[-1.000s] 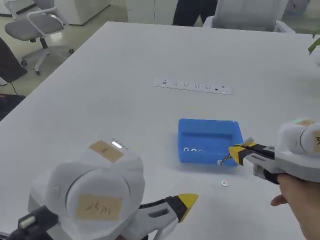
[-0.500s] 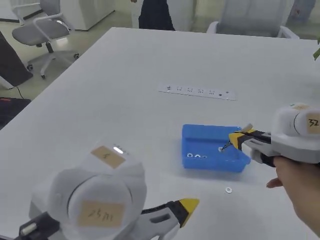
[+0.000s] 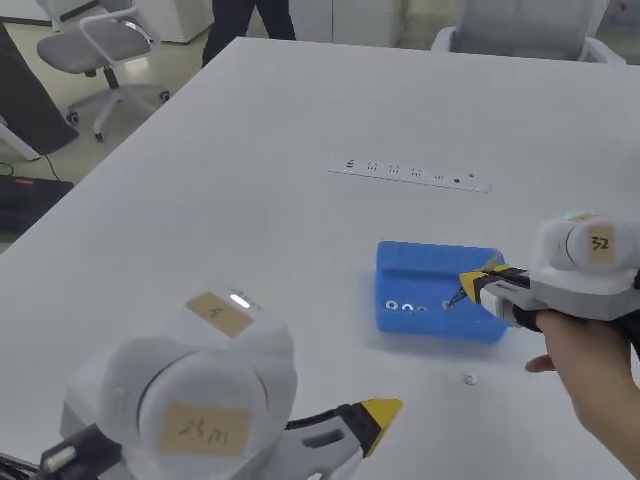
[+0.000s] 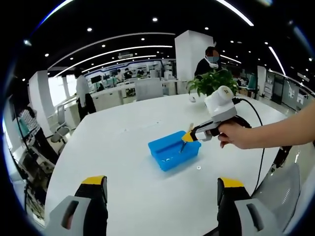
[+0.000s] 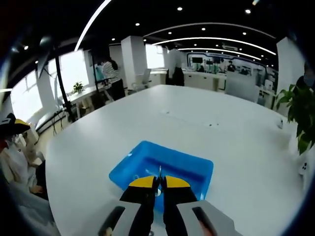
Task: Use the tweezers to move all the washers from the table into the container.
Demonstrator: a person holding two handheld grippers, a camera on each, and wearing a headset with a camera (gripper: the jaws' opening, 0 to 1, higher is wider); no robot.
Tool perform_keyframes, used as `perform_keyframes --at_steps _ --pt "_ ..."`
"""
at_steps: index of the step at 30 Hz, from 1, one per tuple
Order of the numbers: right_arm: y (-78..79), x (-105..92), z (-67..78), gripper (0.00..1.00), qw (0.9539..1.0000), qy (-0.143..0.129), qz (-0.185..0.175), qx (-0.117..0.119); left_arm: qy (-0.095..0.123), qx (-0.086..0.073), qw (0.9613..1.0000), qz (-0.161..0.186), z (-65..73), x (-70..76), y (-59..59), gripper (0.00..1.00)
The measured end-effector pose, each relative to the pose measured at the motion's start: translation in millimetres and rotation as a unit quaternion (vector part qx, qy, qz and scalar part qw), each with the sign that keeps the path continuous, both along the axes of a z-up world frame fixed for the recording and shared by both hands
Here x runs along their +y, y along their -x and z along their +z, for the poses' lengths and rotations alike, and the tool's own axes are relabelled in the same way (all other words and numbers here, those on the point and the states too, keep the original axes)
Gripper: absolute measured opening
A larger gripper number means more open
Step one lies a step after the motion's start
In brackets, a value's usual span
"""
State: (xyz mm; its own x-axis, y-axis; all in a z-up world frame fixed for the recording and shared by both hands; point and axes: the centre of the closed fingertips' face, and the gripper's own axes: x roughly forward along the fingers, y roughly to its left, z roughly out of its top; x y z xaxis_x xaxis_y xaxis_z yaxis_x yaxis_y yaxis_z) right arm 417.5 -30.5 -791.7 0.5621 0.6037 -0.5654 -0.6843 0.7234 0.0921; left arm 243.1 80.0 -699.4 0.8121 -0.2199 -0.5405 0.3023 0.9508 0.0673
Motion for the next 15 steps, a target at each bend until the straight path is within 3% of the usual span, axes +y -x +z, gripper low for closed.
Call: perform_keyframes --at_steps 10,15 --pt "-3.1 4.9 -16.7 0.02 0.9999 0.013 0.008 0.004 0.012 0.009 0.9999 0.000 -9.4 -4.1 -6.8 0.95" --pt "-8.2 5.4 -22.2 0.02 0.9999 0.004 0.000 0.013 0.017 0.011 0.9998 -0.008 -12.9 -6.6 -9.6 0.95"
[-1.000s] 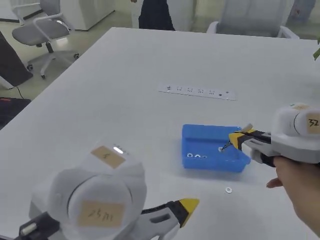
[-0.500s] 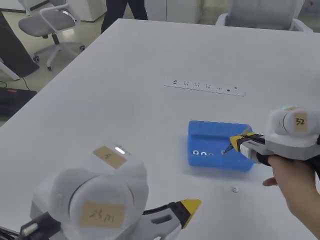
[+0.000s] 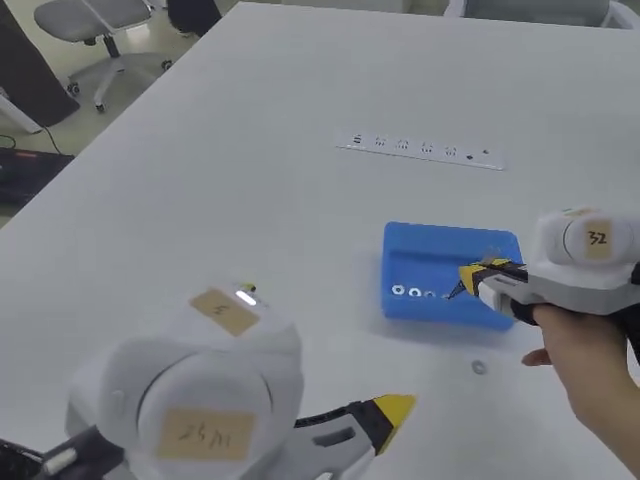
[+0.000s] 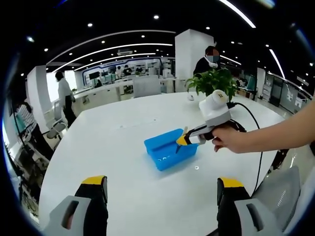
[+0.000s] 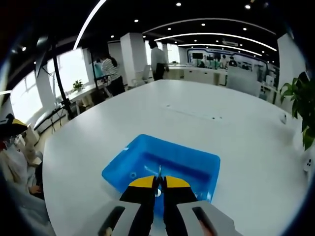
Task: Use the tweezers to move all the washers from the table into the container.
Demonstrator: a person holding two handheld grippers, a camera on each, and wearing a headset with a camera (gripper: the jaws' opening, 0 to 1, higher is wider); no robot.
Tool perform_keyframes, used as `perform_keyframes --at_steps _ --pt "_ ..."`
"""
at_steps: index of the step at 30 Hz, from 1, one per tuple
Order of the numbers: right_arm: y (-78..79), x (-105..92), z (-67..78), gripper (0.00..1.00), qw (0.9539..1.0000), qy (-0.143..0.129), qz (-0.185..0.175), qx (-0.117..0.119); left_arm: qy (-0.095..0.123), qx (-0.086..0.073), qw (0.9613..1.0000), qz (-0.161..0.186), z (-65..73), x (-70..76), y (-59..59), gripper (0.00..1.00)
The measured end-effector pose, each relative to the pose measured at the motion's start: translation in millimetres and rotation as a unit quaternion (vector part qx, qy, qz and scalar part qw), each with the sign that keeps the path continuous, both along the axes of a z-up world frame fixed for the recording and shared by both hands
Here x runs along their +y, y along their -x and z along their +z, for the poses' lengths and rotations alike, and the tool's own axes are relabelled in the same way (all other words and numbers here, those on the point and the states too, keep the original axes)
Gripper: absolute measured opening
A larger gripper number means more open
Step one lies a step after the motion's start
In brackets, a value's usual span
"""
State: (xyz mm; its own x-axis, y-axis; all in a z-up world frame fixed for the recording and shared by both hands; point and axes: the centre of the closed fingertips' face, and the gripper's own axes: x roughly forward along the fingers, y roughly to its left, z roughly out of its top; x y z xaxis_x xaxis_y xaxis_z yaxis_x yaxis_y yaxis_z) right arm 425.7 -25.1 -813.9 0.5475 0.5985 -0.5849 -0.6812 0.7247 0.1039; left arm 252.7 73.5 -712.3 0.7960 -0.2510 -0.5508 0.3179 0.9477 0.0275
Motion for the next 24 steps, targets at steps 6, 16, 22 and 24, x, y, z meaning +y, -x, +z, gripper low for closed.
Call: perform_keyframes --at_steps 6,16,22,24 --pt "-2.9 3.9 -1.5 0.02 1.0000 -0.001 0.001 0.001 0.010 0.002 0.9999 0.008 -0.3 3.0 -5.4 0.94" --pt "-1.7 4.3 -0.2 0.02 1.0000 0.003 0.005 -0.004 0.008 0.003 1.0000 0.005 -2.0 2.7 -8.9 0.94" --pt "-7.0 2.4 0.5 0.03 1.0000 -0.003 -0.001 0.009 0.004 -0.002 1.0000 0.004 2.2 2.5 -6.2 0.94" --pt "-6.4 2.3 1.7 0.03 1.0000 -0.003 0.000 0.009 0.001 -0.004 1.0000 0.004 4.2 3.0 -5.0 0.94"
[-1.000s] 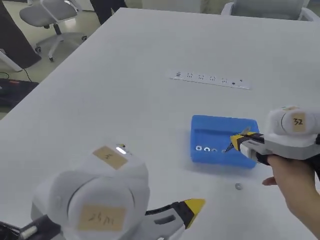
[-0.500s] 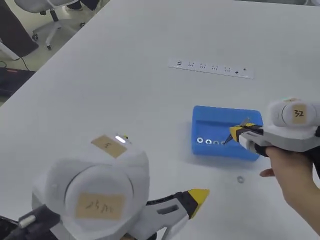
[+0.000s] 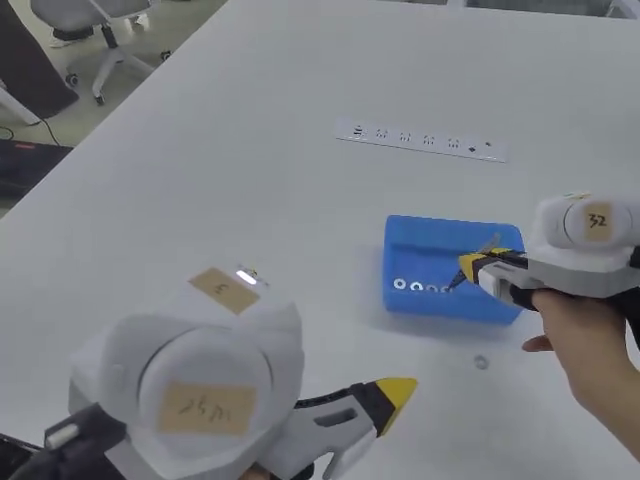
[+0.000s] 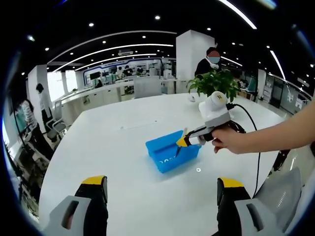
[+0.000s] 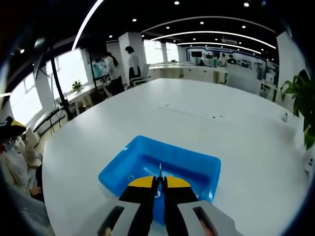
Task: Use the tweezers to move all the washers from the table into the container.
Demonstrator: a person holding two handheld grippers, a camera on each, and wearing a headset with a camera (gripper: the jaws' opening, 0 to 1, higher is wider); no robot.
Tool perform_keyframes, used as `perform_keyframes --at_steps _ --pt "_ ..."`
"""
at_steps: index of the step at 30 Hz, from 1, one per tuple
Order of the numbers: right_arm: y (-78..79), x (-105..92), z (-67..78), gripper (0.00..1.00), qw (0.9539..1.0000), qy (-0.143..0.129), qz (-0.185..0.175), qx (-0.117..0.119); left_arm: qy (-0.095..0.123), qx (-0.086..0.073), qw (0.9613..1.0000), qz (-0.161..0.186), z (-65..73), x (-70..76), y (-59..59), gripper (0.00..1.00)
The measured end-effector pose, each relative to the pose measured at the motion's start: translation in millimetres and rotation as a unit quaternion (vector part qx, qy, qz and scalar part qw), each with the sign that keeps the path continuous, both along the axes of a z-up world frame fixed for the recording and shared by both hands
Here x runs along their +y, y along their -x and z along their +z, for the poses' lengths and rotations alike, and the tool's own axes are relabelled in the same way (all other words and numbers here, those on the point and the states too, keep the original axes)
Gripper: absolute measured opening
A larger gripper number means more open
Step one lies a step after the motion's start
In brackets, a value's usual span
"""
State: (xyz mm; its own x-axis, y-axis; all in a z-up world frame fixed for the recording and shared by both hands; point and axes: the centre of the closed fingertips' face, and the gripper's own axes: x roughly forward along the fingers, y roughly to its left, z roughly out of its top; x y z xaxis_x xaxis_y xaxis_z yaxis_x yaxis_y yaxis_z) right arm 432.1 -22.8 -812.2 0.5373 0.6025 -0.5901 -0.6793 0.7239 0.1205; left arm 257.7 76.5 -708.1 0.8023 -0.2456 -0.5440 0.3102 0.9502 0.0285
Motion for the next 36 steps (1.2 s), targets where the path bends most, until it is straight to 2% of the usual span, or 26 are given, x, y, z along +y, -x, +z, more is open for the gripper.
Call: perform_keyframes --at_steps 12,19,25,28,30,36 --pt "12.1 -19.1 32.5 0.02 0.9991 -0.035 -0.015 -0.021 -0.008 -0.017 0.9998 -0.004 12.6 -4.8 10.1 0.95" --pt "26.4 -28.4 53.3 0.02 0.9973 -0.066 -0.015 -0.028 -0.007 -0.018 0.9998 0.001 15.2 -3.7 15.5 0.95" --pt "41.7 -35.0 62.0 0.02 0.9961 -0.083 -0.013 -0.029 -0.014 -0.019 0.9997 -0.002 15.3 -3.6 18.5 0.95" --pt "52.2 -36.8 63.0 0.02 0.9952 -0.095 -0.008 -0.022 -0.014 -0.020 0.9997 -0.003 15.5 -4.6 20.3 0.95" --pt "57.5 -39.1 60.8 0.02 0.9954 -0.093 -0.007 -0.022 -0.015 -0.018 0.9997 -0.007 14.4 -6.0 21.6 0.95" --pt "68.9 -48.1 41.5 0.03 0.9972 -0.074 -0.011 -0.006 -0.012 -0.016 0.9997 -0.011 12.9 -9.5 24.5 0.95"
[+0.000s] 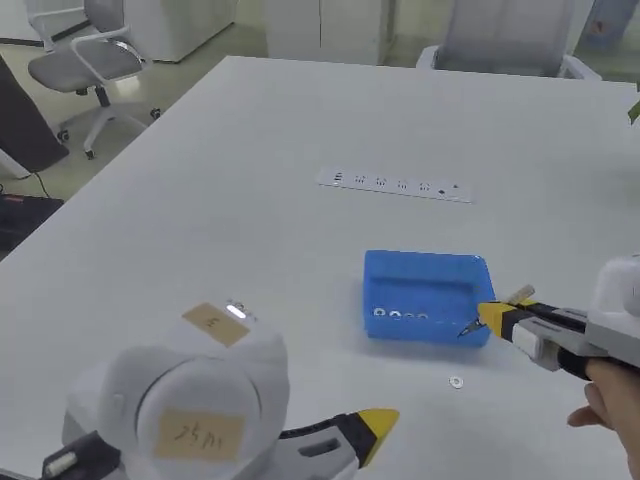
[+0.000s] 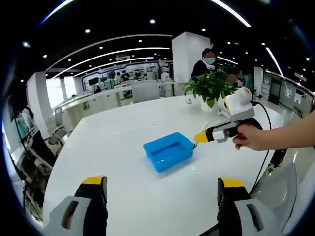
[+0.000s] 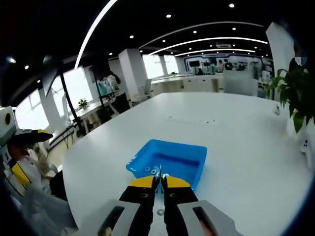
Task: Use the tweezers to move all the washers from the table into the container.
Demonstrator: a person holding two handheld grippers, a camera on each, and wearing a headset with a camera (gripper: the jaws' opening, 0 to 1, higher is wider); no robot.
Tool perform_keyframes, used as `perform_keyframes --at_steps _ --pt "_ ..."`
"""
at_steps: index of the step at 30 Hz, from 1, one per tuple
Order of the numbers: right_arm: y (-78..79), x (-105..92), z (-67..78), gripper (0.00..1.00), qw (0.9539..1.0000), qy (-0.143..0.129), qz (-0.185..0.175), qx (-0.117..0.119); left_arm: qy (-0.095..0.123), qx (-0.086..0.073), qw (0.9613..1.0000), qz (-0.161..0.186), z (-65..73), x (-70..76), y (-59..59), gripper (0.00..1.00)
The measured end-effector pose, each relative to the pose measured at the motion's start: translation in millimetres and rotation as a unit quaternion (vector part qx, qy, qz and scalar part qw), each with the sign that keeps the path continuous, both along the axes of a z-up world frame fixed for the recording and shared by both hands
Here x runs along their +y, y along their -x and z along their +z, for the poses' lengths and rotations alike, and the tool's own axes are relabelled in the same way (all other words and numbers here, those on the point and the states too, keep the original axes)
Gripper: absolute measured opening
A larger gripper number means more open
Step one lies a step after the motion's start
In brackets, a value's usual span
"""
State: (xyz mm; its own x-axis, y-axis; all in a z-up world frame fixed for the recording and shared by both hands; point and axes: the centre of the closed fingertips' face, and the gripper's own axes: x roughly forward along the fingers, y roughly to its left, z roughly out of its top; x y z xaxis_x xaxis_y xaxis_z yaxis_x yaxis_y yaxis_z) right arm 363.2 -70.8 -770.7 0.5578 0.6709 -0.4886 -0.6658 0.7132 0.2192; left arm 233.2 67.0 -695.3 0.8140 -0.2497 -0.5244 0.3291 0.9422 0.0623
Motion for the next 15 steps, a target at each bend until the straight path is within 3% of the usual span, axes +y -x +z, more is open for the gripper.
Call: perform_keyframes --at_steps 7,12,15 --pt "10.7 -1.8 -23.8 0.03 0.9995 0.028 0.004 0.015 0.003 0.006 1.0000 -0.002 -3.4 -1.6 2.8 0.95" --pt "11.8 -3.3 -42.5 0.03 0.9981 0.057 0.017 0.017 0.006 0.010 0.9999 0.000 -5.5 -0.9 2.9 0.95" --pt "9.2 -4.3 -49.9 0.03 0.9978 0.060 0.016 0.024 0.004 0.013 0.9999 -0.001 -7.1 -1.0 2.7 0.95"
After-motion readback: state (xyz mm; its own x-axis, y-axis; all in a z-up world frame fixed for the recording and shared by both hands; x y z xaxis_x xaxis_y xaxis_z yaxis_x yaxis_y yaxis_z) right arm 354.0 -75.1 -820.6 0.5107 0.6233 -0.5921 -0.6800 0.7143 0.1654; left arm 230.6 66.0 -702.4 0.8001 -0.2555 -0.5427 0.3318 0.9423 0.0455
